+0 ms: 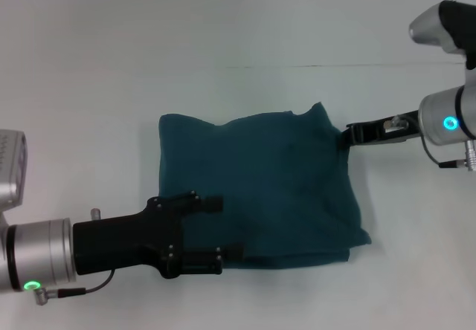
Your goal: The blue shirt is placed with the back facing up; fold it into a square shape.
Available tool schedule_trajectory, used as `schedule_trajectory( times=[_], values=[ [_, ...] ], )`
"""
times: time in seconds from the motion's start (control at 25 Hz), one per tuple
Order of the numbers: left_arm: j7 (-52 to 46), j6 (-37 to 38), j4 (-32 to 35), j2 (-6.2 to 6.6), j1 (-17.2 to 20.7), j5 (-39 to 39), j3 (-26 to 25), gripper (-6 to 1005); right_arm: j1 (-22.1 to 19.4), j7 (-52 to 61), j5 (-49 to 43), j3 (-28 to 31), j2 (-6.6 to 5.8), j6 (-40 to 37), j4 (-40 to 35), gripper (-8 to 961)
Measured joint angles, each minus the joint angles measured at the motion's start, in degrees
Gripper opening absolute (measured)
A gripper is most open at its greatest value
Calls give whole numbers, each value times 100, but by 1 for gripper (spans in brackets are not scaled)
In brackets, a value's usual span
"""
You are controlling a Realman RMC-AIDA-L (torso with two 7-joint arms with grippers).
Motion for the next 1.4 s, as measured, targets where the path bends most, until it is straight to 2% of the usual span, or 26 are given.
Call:
schedule_trajectory(
  times=[0.28, 0.68, 0.92, 1.04, 1.24, 1.4],
  values=[
    [-3, -28, 0, 0, -17, 0, 0, 905, 83, -16, -27, 56, -50, 56, 25, 19],
    [-3, -114, 1, 0, -55, -44, 0, 905, -10, -142, -28, 65, -71, 216, 194, 163],
    [-161, -284, 17, 16, -109, -346, -21, 905, -216, -256, -10, 286, -206, 239, 44, 273],
    [-447, -651, 29, 18, -162, -500, -25, 905, -260, -446, 21, 607, -223, 20, -41, 339],
    [-1336, -1665, 40, 18, -369, -583, -24, 905, -294, -963, 414, 1102, -224, -426, -65, 450],
    [-1927, -2252, 46, 25, -566, -589, -21, 905, -333, -1219, 706, 1165, -249, -606, -75, 610]
  ],
)
